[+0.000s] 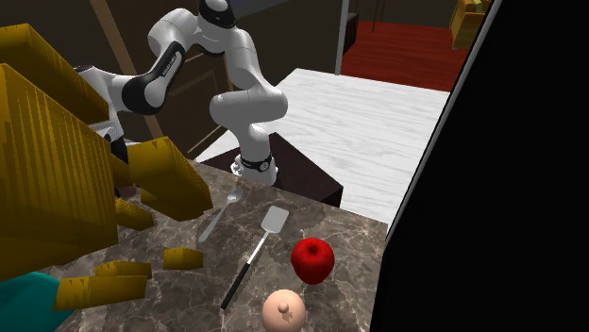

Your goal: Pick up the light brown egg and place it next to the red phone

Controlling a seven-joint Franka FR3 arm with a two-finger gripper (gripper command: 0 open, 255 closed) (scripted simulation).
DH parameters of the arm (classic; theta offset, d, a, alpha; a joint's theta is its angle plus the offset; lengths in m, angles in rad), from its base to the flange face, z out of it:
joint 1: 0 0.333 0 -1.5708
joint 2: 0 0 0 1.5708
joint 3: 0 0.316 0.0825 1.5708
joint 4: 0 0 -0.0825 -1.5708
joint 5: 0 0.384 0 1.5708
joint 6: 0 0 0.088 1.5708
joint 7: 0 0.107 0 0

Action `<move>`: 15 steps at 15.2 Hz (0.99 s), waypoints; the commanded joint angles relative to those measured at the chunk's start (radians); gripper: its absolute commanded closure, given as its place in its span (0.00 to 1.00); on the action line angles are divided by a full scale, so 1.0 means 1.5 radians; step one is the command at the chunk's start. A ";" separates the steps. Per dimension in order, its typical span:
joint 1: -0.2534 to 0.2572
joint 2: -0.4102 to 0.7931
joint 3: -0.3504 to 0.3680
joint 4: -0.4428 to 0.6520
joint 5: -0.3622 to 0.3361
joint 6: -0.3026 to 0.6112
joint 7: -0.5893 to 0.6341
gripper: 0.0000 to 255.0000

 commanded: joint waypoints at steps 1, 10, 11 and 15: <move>0.000 0.000 0.000 0.000 0.000 0.000 0.000 1.00; -0.023 -0.015 0.049 0.012 0.033 -0.043 -0.013 0.00; -0.032 -0.021 0.071 0.020 0.049 -0.064 -0.019 0.00; -0.038 -0.027 0.088 0.027 0.060 -0.081 -0.023 0.00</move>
